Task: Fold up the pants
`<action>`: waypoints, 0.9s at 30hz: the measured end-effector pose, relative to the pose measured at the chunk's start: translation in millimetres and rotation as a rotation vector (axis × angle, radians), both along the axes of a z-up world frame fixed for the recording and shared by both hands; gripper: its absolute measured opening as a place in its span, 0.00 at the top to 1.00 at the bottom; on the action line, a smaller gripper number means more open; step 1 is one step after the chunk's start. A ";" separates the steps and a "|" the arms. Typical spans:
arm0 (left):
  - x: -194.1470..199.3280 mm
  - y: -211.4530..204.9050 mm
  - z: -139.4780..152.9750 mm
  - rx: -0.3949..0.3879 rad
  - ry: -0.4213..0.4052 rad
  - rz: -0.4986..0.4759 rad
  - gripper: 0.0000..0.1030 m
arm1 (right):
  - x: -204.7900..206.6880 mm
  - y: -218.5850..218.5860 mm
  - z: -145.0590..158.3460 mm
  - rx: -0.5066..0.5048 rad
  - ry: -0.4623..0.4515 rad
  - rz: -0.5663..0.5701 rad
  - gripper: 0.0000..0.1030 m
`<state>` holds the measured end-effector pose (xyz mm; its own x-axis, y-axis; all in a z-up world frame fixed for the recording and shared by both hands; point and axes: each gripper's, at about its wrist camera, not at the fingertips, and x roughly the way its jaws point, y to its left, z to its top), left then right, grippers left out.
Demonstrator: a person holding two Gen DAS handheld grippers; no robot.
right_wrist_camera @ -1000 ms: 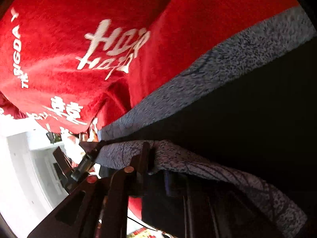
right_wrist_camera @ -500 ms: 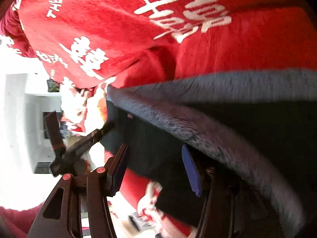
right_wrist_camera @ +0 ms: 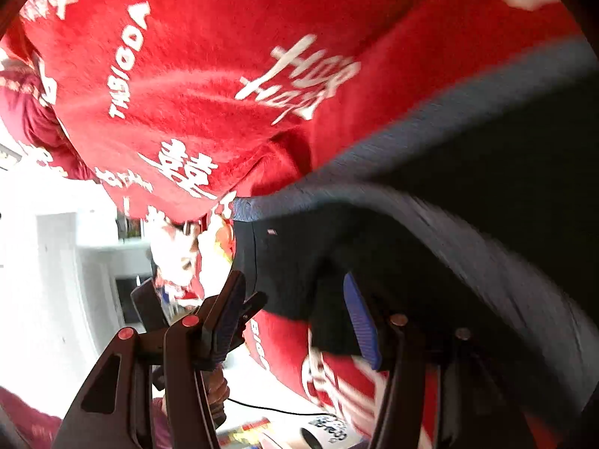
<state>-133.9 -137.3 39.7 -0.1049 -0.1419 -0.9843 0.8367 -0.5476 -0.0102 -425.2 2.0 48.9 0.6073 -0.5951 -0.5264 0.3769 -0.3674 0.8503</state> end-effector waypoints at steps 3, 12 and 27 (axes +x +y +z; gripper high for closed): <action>-28.6 25.3 4.1 0.036 0.033 -0.097 0.13 | -9.3 68.7 6.8 0.019 0.010 -0.130 0.42; -111.9 81.5 24.5 0.153 0.189 -0.249 0.13 | -21.9 269.1 -21.9 0.163 -0.031 -0.642 0.41; -211.0 114.5 -6.4 0.359 0.282 -0.118 0.13 | -73.9 383.1 -69.9 0.086 -0.202 -0.922 0.41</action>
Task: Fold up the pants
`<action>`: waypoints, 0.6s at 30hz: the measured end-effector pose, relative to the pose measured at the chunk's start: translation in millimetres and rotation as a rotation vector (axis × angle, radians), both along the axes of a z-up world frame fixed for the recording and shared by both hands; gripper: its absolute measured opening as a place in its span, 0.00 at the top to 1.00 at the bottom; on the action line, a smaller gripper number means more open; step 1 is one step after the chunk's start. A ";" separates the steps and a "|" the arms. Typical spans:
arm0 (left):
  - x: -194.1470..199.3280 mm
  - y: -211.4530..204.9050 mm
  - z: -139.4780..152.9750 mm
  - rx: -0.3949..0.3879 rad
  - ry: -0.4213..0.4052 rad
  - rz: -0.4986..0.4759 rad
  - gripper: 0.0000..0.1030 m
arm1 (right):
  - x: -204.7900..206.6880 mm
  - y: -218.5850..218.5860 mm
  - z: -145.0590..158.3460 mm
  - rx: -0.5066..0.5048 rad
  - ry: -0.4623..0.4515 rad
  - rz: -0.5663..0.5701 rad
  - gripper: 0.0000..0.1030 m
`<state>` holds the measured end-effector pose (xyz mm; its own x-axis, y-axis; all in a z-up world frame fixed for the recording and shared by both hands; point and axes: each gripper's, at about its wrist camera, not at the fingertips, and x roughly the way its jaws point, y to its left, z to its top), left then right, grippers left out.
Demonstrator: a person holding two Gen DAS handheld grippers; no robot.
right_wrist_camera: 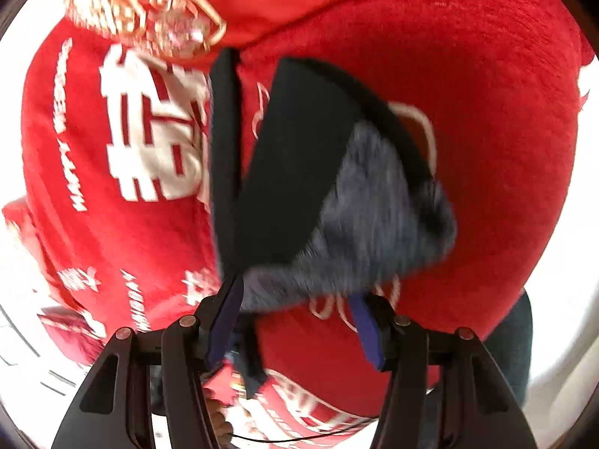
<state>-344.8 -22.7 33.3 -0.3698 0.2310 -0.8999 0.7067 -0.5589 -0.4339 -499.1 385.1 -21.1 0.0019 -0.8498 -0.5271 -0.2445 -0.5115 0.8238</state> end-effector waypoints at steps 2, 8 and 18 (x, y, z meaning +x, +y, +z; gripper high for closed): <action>-10.2 0.4 -5.6 -0.008 -0.037 -0.001 0.13 | -8.1 -1.0 -2.3 0.001 -0.009 0.011 0.41; -20.9 3.3 -12.5 -0.028 -0.104 0.002 0.13 | -24.7 -13.7 -6.3 0.102 -0.014 0.128 0.84; -18.3 -11.3 -3.1 0.081 -0.103 0.111 0.13 | -49.5 -47.8 31.4 0.199 0.167 0.356 0.88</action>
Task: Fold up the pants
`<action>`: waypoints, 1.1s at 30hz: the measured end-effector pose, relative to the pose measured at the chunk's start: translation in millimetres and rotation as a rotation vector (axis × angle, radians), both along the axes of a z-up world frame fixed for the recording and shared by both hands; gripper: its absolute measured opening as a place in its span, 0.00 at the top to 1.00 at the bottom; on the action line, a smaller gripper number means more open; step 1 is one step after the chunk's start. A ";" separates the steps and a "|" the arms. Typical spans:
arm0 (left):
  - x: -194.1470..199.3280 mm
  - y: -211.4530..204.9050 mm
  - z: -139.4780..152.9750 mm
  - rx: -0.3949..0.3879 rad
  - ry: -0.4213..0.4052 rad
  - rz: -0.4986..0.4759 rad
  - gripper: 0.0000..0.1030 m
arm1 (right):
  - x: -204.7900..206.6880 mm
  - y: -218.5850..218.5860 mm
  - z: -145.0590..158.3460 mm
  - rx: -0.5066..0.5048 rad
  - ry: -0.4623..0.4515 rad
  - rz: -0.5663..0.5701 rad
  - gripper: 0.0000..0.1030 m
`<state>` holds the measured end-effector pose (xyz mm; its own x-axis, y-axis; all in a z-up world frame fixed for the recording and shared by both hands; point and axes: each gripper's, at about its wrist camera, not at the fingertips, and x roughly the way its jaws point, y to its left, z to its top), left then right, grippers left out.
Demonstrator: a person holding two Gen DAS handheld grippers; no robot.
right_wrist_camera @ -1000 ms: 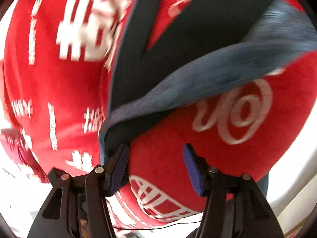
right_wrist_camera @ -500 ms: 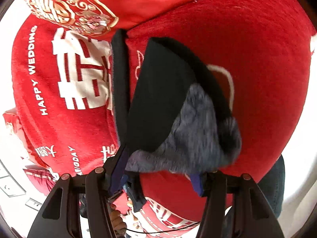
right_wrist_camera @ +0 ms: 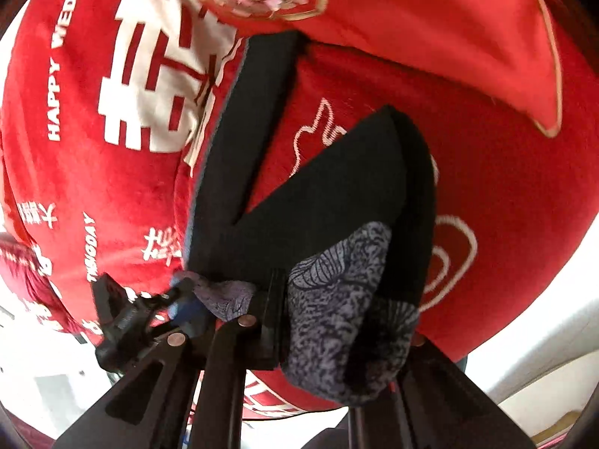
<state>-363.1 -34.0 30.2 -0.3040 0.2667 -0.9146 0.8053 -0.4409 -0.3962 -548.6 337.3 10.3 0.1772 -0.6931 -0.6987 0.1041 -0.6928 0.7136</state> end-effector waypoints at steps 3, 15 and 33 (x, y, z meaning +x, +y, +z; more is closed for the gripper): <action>0.6 -9.5 -5.2 0.068 0.012 0.069 0.13 | 0.0 -2.1 -2.1 0.010 0.009 0.045 0.88; -14.4 -16.8 -4.6 0.004 -0.044 0.063 0.80 | -12.7 -8.7 2.8 -0.043 0.000 0.100 0.88; -69.0 -88.4 17.9 -0.135 0.030 0.076 0.80 | -133.3 -117.3 44.9 -0.077 0.094 0.196 0.88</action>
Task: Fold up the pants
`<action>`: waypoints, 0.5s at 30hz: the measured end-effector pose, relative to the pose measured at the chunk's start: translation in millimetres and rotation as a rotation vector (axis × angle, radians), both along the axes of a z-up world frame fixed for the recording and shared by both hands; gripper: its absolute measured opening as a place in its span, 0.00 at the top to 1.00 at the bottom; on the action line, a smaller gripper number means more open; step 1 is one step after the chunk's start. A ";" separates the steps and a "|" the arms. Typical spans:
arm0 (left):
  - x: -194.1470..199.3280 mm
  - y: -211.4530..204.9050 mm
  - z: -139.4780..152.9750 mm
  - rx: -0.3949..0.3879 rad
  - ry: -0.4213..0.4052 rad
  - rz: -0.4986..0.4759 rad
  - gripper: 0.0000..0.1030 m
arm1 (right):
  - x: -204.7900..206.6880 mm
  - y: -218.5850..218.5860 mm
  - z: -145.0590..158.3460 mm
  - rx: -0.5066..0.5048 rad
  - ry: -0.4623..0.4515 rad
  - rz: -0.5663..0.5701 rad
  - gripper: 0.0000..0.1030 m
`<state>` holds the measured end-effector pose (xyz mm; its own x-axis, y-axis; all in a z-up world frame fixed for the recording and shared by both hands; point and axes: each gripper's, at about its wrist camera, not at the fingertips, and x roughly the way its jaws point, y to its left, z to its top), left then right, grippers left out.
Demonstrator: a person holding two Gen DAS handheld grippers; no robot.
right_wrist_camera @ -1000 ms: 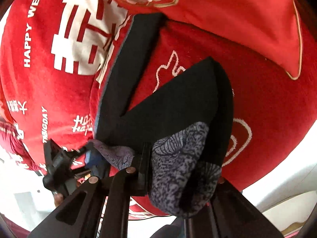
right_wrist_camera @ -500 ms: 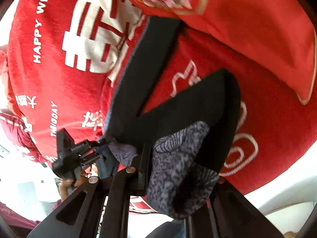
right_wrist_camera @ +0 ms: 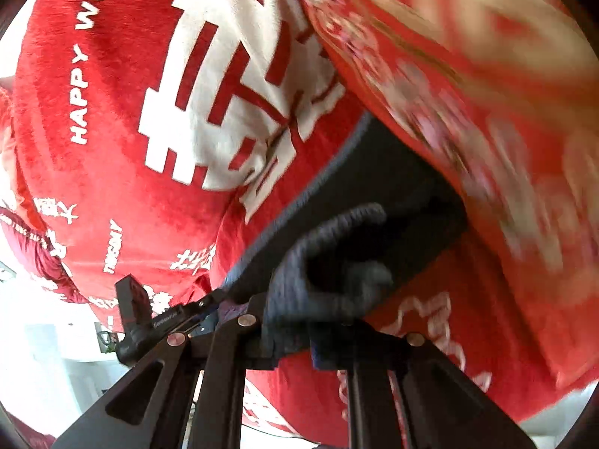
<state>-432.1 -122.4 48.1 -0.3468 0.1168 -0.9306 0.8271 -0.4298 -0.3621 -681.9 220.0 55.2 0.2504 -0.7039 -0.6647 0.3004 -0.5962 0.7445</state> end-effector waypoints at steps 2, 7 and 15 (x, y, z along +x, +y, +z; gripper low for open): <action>-6.7 -12.1 -7.7 -0.035 -0.015 -0.003 0.80 | -15.9 -20.9 -5.7 0.032 0.001 0.015 0.88; -11.6 -27.5 -33.3 -0.102 -0.115 -0.019 0.80 | -43.4 -77.7 -25.4 0.190 0.112 0.085 0.85; 7.3 -28.1 -18.9 -0.153 -0.141 -0.052 0.79 | -45.6 -107.1 -34.3 0.237 0.220 0.125 0.35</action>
